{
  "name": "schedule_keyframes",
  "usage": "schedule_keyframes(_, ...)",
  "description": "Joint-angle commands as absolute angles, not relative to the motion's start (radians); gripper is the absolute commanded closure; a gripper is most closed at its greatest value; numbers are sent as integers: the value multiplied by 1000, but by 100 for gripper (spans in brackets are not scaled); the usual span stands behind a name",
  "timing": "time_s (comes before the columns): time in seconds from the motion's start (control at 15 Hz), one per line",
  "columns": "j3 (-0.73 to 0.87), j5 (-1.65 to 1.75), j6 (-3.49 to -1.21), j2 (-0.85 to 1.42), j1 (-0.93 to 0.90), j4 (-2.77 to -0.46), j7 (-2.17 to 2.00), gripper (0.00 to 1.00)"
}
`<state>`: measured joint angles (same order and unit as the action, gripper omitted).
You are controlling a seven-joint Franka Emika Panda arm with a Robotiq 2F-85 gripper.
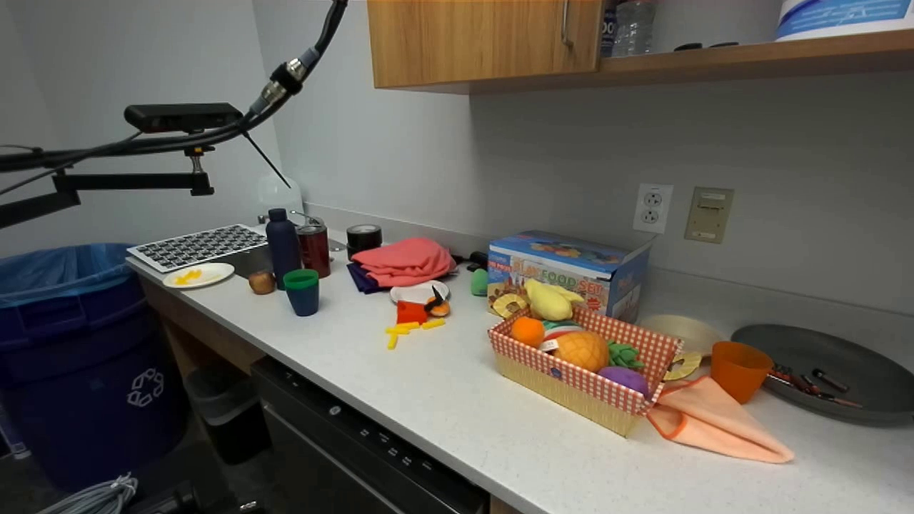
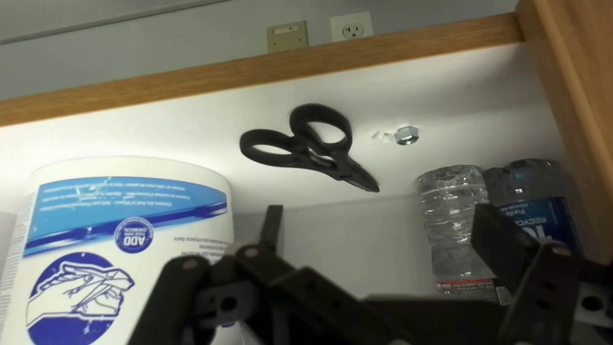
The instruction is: Open the door of the cabinet
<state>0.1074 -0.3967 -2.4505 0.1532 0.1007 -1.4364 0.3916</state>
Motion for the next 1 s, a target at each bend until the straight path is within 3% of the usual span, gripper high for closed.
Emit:
schedule_keyframes(0.0,46,-559,-2356,212,167,-1318,489,0)
schedule_keyframes(0.93,67,-894,-1759,181,251,-1261,670,0)
